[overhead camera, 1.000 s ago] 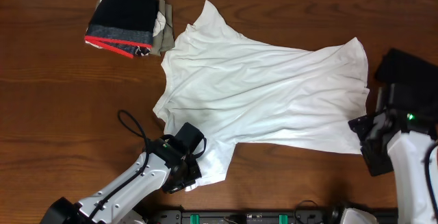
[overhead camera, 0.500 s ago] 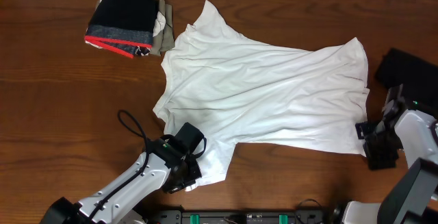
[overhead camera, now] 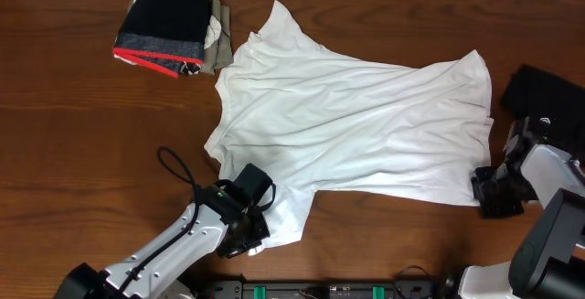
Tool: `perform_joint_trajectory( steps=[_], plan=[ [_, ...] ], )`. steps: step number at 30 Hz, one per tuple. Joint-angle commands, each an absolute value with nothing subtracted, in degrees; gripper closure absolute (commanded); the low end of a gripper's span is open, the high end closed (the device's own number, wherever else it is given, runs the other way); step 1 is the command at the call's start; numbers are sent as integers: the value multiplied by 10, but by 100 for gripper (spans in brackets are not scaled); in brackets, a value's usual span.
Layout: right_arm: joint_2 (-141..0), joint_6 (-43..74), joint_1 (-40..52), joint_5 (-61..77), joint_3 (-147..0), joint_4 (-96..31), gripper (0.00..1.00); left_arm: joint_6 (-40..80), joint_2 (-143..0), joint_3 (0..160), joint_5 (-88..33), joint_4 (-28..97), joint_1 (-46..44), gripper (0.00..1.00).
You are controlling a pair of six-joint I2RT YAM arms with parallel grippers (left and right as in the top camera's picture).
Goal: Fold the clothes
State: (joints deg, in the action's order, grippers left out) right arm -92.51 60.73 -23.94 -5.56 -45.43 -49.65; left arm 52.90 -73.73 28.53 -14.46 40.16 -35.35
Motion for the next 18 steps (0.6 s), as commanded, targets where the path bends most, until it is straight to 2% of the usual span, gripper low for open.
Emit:
perform_joint_trajectory(
  steps=[1,4,5,6,7,18],
  plan=[
    [-929,613,-243,-73,-434,-494,81,533,-752,264,-146,398,-354,93],
    [-929,613,-243,-77,-432,-499,83,538,-751,264,-151,400,-354,94],
    [-929,613,-243,-77,-432,-501,87,538,-750,264,-154,400,-354,94],
    [-929,613,-244,-80,-432,-503,96,538,-750,264,-157,400,-354,94],
    [-929,613,-244,-80,-432,-506,98,538,-748,266,-159,403,-354,94],
    [-929,612,-244,-101,-450,-551,99,548,-664,319,-159,528,-354,94]
  ],
)
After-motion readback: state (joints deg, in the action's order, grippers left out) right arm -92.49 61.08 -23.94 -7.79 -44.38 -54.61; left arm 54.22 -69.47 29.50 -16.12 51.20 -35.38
